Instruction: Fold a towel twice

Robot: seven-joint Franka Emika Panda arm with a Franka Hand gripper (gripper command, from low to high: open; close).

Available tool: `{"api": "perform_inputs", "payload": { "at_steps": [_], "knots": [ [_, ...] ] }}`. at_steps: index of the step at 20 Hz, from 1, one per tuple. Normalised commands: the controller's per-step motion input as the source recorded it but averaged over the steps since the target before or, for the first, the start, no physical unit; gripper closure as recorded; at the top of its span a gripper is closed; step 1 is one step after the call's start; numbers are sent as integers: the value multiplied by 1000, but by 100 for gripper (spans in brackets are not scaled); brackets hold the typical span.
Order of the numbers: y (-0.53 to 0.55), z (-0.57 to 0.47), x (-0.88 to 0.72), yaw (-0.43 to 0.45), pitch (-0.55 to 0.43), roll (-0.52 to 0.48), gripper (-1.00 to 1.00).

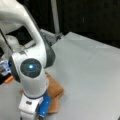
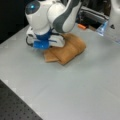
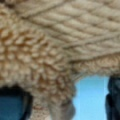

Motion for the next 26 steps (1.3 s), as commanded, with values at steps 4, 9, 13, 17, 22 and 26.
{"api": "perform_inputs", "payload": {
  "at_steps": [4,9,13,17,22,26],
  "knots": [
    [140,98,-127,-75,-41,59,-100],
    [144,116,-156,-98,-24,24,-100],
    [157,126,-164,-121,-6,-22,-100],
    [161,143,-144,-106,-2,-62,-100],
    [143,173,-178,-91,2,-104,-100],
    [138,188,-210,-64,14,-142,-100]
  ]
}}
